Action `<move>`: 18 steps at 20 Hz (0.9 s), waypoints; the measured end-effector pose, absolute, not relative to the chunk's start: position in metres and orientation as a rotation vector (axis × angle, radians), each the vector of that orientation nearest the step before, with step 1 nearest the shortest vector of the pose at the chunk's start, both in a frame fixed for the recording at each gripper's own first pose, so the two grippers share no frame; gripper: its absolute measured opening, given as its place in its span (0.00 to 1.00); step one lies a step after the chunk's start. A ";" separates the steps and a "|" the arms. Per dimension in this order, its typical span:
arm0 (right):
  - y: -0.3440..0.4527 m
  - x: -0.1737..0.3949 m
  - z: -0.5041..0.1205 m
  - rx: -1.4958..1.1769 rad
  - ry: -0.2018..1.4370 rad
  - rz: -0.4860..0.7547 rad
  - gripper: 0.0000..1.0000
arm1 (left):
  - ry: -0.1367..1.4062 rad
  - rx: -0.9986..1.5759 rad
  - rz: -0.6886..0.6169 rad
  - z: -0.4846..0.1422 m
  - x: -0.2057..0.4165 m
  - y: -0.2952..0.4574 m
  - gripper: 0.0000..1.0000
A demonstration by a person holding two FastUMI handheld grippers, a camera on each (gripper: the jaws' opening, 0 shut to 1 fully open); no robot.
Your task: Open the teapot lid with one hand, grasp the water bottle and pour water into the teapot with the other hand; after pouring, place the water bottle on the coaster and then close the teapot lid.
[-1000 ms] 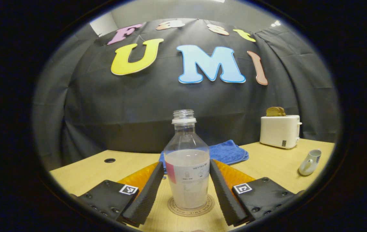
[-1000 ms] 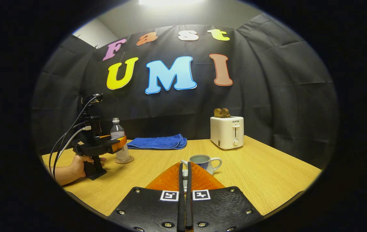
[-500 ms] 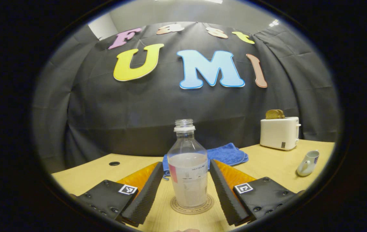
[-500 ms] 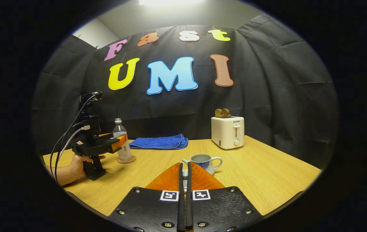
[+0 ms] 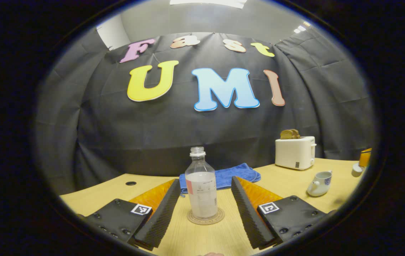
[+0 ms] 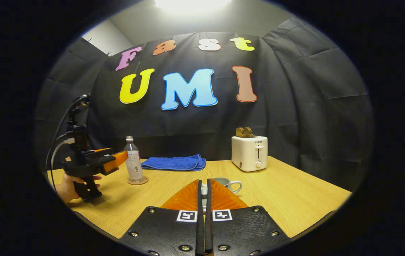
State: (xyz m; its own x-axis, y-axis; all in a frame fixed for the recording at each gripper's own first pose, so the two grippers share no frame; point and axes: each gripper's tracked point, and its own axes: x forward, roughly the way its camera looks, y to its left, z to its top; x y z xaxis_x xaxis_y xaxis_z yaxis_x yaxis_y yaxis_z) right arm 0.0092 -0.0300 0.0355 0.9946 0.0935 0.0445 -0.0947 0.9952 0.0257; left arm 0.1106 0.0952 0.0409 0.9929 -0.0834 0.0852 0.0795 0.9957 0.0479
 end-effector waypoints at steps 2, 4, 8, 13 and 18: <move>-0.034 0.024 0.040 0.032 -0.058 0.088 0.01 | -0.114 0.041 -0.080 0.051 0.083 0.093 0.99; -0.037 0.045 0.037 0.055 -0.052 0.088 0.01 | -0.128 0.011 -0.094 0.058 0.058 0.086 0.99; -0.053 0.092 0.028 0.109 0.004 0.059 0.01 | -0.125 0.009 -0.134 0.043 0.038 0.069 0.99; -0.049 0.128 0.024 -0.031 -0.011 0.040 0.01 | -0.020 -0.039 -0.167 0.008 0.047 0.056 0.99; -0.047 0.145 0.013 -0.039 0.022 0.035 0.01 | -0.021 -0.043 -0.161 0.009 0.048 0.057 0.99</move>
State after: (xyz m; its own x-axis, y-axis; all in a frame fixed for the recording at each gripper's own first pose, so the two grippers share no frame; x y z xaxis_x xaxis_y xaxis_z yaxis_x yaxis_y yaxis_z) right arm 0.1448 -0.0465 0.0132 0.9992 0.0341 -0.0229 -0.0349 0.9987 -0.0382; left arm 0.0483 0.0572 0.0092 0.9869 -0.1596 0.0247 0.1605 0.9862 -0.0411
